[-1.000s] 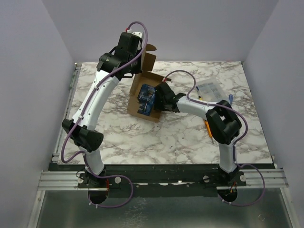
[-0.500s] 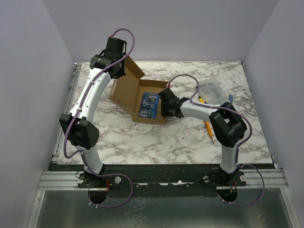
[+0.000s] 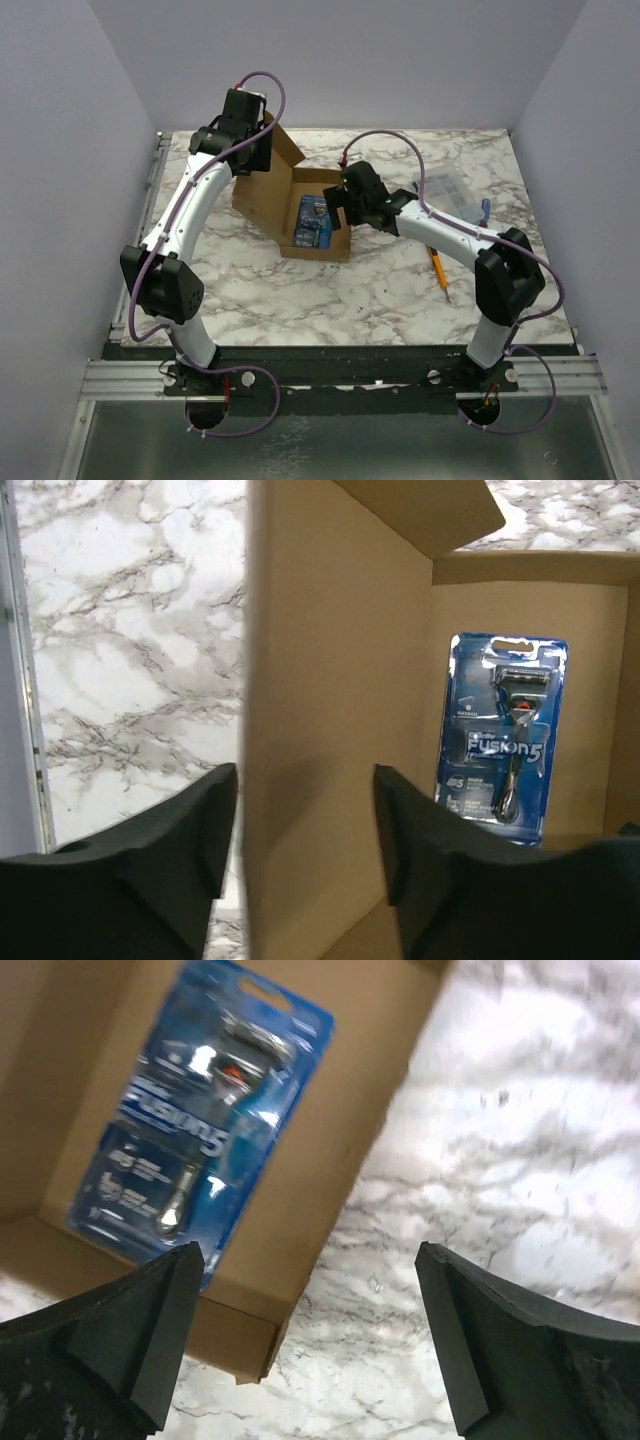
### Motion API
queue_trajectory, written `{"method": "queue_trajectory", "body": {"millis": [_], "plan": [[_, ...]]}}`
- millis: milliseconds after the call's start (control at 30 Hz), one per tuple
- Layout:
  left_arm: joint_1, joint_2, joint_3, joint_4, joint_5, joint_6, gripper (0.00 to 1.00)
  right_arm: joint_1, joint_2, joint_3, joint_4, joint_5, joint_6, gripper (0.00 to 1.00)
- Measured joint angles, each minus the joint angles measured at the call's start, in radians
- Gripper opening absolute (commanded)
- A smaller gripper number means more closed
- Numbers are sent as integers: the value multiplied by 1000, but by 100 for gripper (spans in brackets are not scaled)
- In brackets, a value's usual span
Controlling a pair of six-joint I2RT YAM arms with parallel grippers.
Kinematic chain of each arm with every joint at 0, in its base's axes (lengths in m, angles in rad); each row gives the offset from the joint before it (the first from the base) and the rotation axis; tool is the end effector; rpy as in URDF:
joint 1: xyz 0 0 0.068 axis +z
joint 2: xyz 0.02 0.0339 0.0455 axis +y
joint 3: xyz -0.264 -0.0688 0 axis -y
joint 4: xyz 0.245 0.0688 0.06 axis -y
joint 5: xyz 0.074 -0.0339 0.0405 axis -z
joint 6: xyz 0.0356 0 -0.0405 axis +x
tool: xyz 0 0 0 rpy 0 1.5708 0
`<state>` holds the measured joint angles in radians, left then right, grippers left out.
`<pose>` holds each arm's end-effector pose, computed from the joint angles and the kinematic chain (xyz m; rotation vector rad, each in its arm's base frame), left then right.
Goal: Unpack the express box
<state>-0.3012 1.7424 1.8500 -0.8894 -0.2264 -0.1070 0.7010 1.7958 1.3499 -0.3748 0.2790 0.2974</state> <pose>0.3646 -0.1049 0.3830 0.1159 2.3255 0.0627 0.3117 0.2502 0.2401 -0.3441 2.3308 0.1534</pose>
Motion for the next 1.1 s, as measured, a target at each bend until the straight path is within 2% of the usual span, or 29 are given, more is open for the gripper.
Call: {"method": "queue_trajectory", "body": {"millis": [67, 133, 267, 500, 633, 900, 1100], "plan": [[0, -12, -1, 5, 8, 0, 81, 0, -21, 31, 6, -34, -88, 100], [0, -26, -2, 14, 27, 0, 83, 0, -27, 58, 26, -84, -195, 100], [0, -61, -3, 35, 78, 0, 83, 0, -18, 72, 90, -208, -404, 100], [-1, -91, -37, 63, 125, 0, 83, -19, 120, 179, 142, -434, -628, 92], [-1, -99, -79, 80, 148, 0, 83, -36, 185, 193, 163, -546, -712, 83], [-1, -153, -179, 130, 189, -1, 83, -62, 294, 238, 167, -724, -800, 82], [-1, -198, -214, 159, 208, -3, 83, -68, 354, 294, 172, -764, -829, 82]]}}
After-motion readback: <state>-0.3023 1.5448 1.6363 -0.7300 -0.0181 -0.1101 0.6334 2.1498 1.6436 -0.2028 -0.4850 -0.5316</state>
